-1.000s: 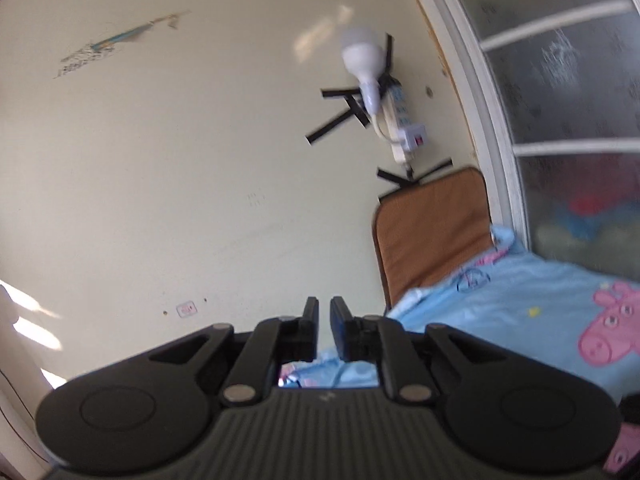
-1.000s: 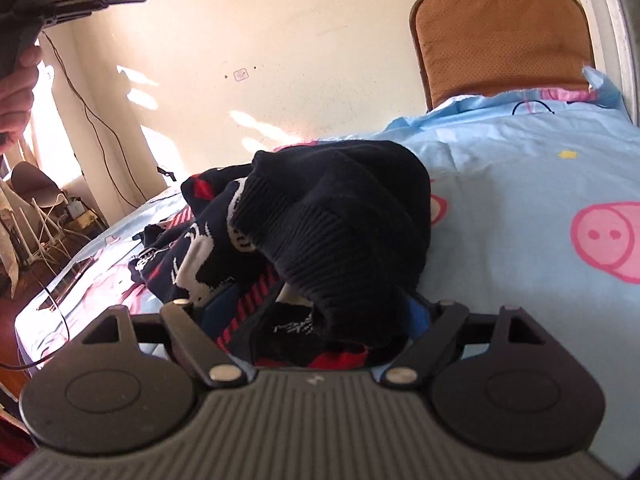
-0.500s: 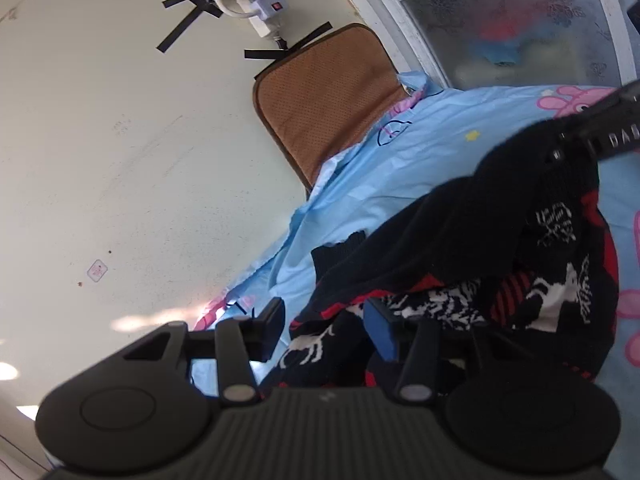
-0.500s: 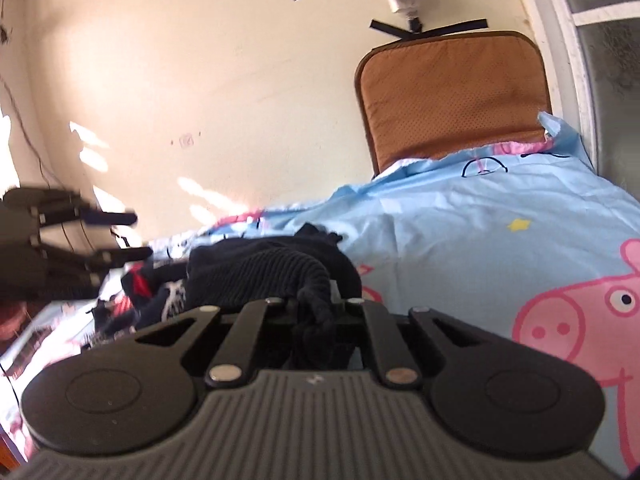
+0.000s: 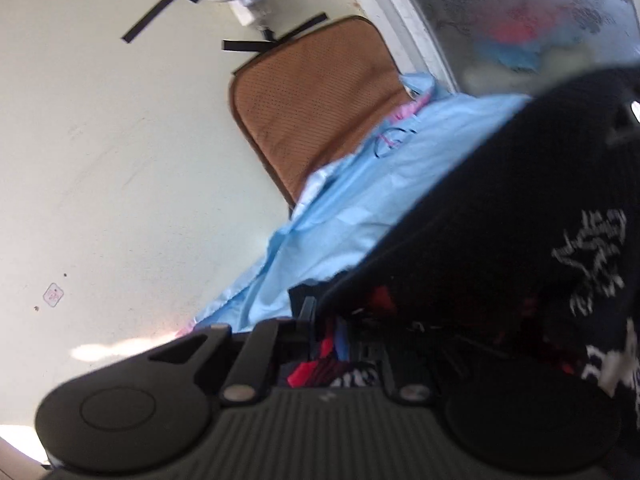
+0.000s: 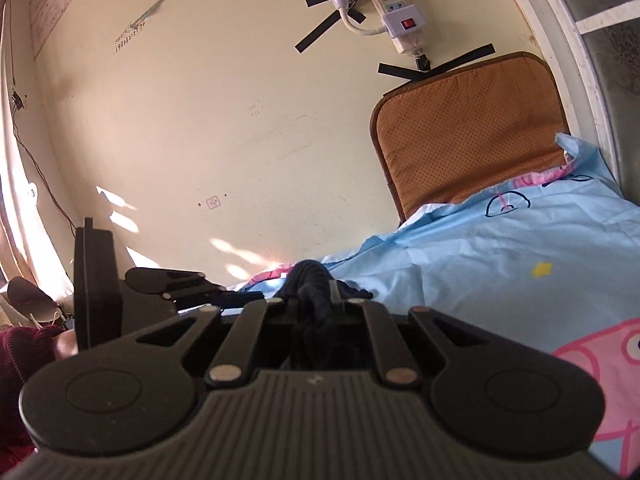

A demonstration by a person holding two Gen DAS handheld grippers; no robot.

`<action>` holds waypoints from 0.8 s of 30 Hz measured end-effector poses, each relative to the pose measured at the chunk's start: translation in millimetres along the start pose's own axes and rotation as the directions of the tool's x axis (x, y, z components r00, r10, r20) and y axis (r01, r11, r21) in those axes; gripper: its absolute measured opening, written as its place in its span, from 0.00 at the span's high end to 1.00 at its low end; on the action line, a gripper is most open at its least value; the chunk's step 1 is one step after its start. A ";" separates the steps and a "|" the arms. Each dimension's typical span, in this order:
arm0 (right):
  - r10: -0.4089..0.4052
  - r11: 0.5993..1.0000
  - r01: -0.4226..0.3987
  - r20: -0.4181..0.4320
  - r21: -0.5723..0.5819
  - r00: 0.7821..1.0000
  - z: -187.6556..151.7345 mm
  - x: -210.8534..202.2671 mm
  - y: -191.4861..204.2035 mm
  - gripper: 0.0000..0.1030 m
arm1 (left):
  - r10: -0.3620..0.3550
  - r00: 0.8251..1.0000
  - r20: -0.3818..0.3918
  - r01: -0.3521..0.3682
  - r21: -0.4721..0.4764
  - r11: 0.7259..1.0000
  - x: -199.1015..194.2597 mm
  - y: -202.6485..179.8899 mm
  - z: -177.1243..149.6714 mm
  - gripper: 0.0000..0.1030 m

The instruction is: Fold small clothes

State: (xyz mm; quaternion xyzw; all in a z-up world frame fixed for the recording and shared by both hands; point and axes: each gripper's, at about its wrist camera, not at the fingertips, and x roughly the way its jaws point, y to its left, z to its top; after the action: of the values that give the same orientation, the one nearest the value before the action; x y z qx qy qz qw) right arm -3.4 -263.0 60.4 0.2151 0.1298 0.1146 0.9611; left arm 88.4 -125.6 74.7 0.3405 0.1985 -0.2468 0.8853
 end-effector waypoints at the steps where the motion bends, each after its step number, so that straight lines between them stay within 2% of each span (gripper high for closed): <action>1: -0.013 1.000 0.013 0.005 0.004 1.000 -3.3 -0.4 -1.7 0.83 | 0.000 1.000 0.026 0.001 -0.047 0.999 -3.7 10.1 3.7 0.91; 3: -0.058 0.998 0.058 0.017 0.019 0.998 -11.6 -2.7 -4.6 0.58 | 0.000 0.998 0.060 0.007 -0.125 0.992 -12.2 28.8 9.5 0.91; 4: -0.085 0.996 0.084 0.017 0.029 0.996 -15.9 -3.5 -5.5 0.30 | 0.008 0.997 0.073 0.003 -0.151 0.989 -17.3 36.6 12.2 0.91; 5: -0.102 0.994 0.101 0.021 0.044 0.995 -21.2 -4.9 -5.9 0.14 | 0.021 0.997 0.077 -0.009 -0.158 0.987 -21.2 39.7 13.4 0.91; 6: -0.102 0.993 0.101 0.022 0.061 0.994 -27.0 -6.0 -5.8 0.13 | 0.035 0.996 0.081 -0.022 -0.155 0.988 -25.0 41.3 14.6 0.91; 10: -0.021 0.996 0.028 -0.077 0.088 0.997 -54.1 -2.9 6.5 0.14 | 0.058 0.994 0.090 -0.043 -0.154 0.987 -37.7 41.1 16.1 0.91; 13: 0.038 0.999 -0.036 -0.141 0.019 0.989 -73.6 -2.8 26.8 0.14 | 0.069 0.992 0.109 -0.050 -0.168 0.985 -47.8 45.0 17.7 0.91; 16: 0.035 0.995 -0.055 -0.221 -0.085 0.975 -89.1 6.8 45.3 0.13 | 0.092 0.987 0.129 -0.066 -0.192 0.979 -61.9 51.8 20.8 0.91; 18: -0.029 0.987 -0.008 -0.229 -0.159 0.973 -94.5 16.5 51.0 0.19 | 0.114 0.982 0.148 -0.080 -0.216 0.973 -74.9 57.4 22.2 0.91; 19: -0.077 0.979 0.028 -0.237 -0.203 0.968 -93.8 23.0 51.3 0.58 | 0.131 0.979 0.158 -0.092 -0.234 0.968 -84.3 63.1 22.8 0.91; 20: -0.104 0.976 0.051 -0.250 -0.212 0.963 -87.6 28.4 49.9 0.86 | 0.149 0.975 0.167 -0.105 -0.249 0.963 -93.7 68.8 22.9 0.91; 21: -0.115 0.980 0.073 -0.222 -0.187 0.968 -77.3 27.8 46.5 0.87 | 0.176 0.967 0.182 -0.123 -0.270 0.955 -106.9 75.6 22.7 0.91; 22: -0.095 0.987 0.072 -0.155 -0.146 0.983 -59.6 21.3 42.0 0.88 | 0.209 0.957 0.199 -0.145 -0.292 0.945 -121.2 83.0 22.6 0.91; 24: -0.075 0.986 0.070 -0.027 -0.151 0.997 -26.1 4.2 45.1 0.88 | 0.276 0.933 0.231 -0.186 -0.348 0.919 -155.5 102.7 23.3 0.92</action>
State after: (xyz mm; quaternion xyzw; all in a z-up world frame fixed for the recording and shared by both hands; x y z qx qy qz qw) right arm -14.6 -212.1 56.8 0.1353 0.1444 0.0926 0.9759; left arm 27.1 -28.7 223.4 0.1758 0.0687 -0.1492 0.9706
